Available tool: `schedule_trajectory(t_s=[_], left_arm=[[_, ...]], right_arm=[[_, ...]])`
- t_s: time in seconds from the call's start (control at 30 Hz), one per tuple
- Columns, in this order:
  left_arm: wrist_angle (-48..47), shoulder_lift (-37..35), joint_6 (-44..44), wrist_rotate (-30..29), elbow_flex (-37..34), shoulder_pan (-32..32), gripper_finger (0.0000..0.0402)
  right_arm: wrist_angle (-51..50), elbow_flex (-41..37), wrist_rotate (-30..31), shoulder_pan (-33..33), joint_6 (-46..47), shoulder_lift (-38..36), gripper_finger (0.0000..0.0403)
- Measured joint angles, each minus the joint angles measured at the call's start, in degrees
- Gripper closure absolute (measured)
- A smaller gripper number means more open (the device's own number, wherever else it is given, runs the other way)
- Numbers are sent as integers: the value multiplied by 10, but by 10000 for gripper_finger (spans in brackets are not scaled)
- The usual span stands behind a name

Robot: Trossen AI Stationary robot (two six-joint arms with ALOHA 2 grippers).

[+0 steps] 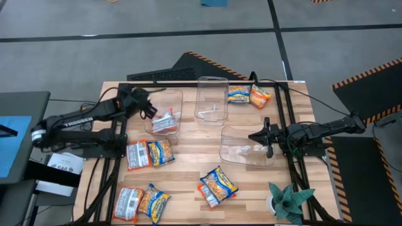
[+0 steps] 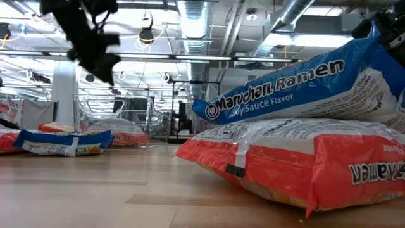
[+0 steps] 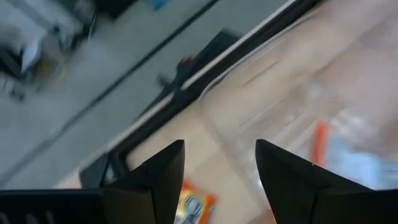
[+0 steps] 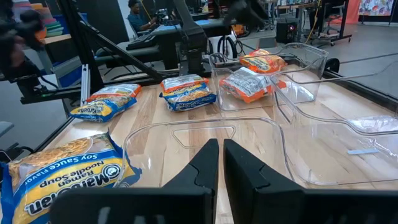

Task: Sort Maruchan noodles
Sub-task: Put the orange bag into the left transparent bin

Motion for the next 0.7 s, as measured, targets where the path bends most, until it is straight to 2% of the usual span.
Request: schedule_trajectory(t_s=[0.2,0.43,0.53,0.7], left_arm=[[0,-8,-59,17,-73,108,213],[5,-8,-124,12,-135,130,217],[-6,-8,-180,-16,-149,126,217],[-27,-8,-320,-122,-185,107,217]], right_arm=[[0,0,0,0,0,0,353],[0,0,0,0,0,0,353],[0,0,0,0,0,0,353],[0,0,0,0,0,0,353]])
